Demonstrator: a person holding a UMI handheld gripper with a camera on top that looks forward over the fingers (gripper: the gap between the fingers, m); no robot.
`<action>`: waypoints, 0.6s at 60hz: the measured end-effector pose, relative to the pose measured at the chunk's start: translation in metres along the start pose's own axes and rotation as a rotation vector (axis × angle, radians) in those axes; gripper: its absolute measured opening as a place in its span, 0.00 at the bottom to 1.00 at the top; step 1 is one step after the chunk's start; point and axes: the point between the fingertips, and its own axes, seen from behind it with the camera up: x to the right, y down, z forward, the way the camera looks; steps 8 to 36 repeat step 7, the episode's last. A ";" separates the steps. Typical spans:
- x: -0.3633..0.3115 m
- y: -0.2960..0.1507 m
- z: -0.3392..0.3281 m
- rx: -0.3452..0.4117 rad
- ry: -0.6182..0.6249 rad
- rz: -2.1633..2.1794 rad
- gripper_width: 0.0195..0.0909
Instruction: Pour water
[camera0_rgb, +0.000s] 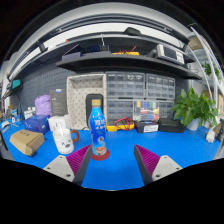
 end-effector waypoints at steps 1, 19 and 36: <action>0.000 0.000 0.000 0.001 -0.001 0.003 0.92; 0.000 0.000 0.000 0.003 0.003 0.015 0.92; 0.000 0.000 0.000 0.003 0.003 0.015 0.92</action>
